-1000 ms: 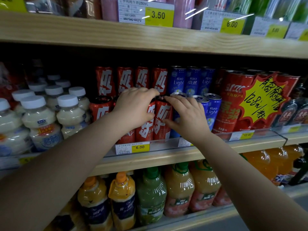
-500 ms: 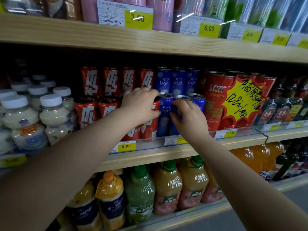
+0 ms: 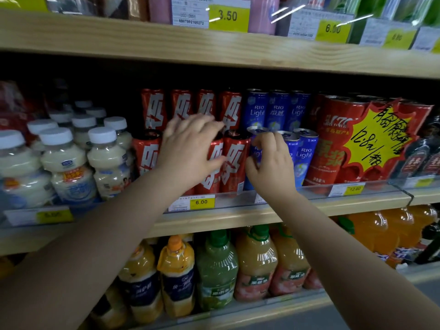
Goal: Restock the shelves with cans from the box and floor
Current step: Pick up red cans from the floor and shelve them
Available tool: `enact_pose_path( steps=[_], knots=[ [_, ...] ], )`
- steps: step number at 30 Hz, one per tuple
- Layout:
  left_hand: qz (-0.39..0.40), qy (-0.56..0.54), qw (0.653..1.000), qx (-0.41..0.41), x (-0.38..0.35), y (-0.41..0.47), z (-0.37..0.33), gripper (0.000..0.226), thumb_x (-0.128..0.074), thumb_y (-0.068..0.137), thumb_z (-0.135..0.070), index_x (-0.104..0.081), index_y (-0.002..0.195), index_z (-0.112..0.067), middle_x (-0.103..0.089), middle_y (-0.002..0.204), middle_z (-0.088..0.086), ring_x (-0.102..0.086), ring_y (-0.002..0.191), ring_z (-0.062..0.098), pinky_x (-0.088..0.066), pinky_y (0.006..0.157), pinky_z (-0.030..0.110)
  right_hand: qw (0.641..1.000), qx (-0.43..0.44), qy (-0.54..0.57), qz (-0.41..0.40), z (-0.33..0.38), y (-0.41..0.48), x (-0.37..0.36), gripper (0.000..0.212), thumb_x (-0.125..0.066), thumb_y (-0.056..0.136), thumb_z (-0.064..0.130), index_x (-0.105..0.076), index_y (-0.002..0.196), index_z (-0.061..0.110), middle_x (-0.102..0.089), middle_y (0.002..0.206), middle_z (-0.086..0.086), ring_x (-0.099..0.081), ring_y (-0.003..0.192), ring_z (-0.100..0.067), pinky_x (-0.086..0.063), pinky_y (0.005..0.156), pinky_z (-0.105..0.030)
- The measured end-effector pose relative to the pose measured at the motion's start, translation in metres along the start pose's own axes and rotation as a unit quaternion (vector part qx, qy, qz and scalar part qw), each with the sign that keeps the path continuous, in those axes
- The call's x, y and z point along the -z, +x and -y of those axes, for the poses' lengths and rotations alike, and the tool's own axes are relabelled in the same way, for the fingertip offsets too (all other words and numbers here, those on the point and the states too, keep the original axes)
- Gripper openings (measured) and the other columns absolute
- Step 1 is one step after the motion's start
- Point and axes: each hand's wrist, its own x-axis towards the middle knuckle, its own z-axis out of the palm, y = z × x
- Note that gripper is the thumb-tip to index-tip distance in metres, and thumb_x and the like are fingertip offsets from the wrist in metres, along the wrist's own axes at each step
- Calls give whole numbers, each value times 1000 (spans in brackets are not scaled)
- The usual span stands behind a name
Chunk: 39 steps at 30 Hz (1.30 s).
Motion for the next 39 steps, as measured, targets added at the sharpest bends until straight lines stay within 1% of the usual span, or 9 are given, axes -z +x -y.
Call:
enact_pose_path(
  steps=[4, 10, 15, 23, 27, 29, 32, 36, 39],
  knots=[
    [-125, -63, 984, 109, 4, -45, 28, 70, -68, 77, -41, -41, 137, -20, -36, 146, 10, -29, 137, 32, -18, 111, 46, 995, -74, 69, 26, 11, -17, -16, 41, -64, 82, 23, -51, 115, 3, -54, 107, -14, -53, 96, -30, -45, 75, -36],
    [-98, -116, 972, 176, -16, -75, 56, 89, -72, 76, -38, -20, 145, -17, -20, 152, 19, -19, 141, 34, -23, 113, 54, 994, -93, 48, -5, 19, -18, -32, 62, -68, 82, 42, -48, 132, 12, -47, 129, -20, -47, 115, -35, -43, 90, -41],
    [-79, -109, 977, 167, -14, -75, 62, 84, -72, 77, -35, -22, 144, -27, -15, 153, 17, -23, 140, 36, -35, 108, 53, 997, -29, -64, -25, 10, -6, -33, 50, -63, 84, 46, -59, 122, 15, -57, 123, -17, -53, 111, -37, -41, 90, -47],
    [-55, -58, 981, 178, -9, -70, 64, 82, -75, 75, -31, -30, 143, -22, -23, 148, 18, -29, 135, 37, -38, 106, 50, 1000, -8, -12, 18, 0, -4, -28, 50, -65, 84, 39, -55, 124, 12, -51, 127, -16, -47, 114, -30, -34, 95, -41],
    [-67, -7, 985, 161, -5, -70, 61, 75, -74, 75, -29, -37, 139, -18, -34, 138, 17, -36, 125, 36, -43, 100, 50, 999, 17, -33, 22, -3, 3, -23, 54, -60, 82, 47, -56, 124, 14, -53, 125, -15, -49, 114, -33, -34, 94, -41],
    [-80, 33, 986, 144, -4, -69, 61, 70, -70, 76, -36, -42, 137, -15, -40, 134, 17, -38, 123, 37, -38, 100, 51, 996, 63, -50, 26, 1, 9, -21, 56, -57, 82, 51, -57, 125, 16, -54, 128, -12, -47, 118, -31, -34, 96, -43],
    [-86, 28, 989, 117, 2, -58, 61, 58, -61, 83, -41, -46, 135, -18, -43, 138, 12, -36, 128, 35, -32, 103, 51, 984, 140, -25, 106, 11, 26, -18, 56, -53, 84, 54, -56, 129, 20, -56, 132, -7, -46, 125, -28, -32, 101, -47],
    [-8, -36, 997, 64, 12, -33, 64, 40, -51, 93, -35, -51, 132, -28, -51, 137, -4, -36, 133, 20, -17, 113, 51, 962, 161, -4, 219, 18, 45, -15, 60, -40, 85, 57, -56, 130, 21, -61, 127, -5, -53, 121, -25, -38, 103, -51],
    [38, -66, 996, 50, 16, -23, 69, 40, -50, 93, -36, -50, 133, -33, -51, 137, -8, -39, 132, 19, -20, 111, 46, 962, 164, -15, 218, 17, 48, -16, 61, -41, 84, 59, -57, 128, 21, -63, 118, -5, -55, 114, -27, -42, 96, -48]
  ],
)
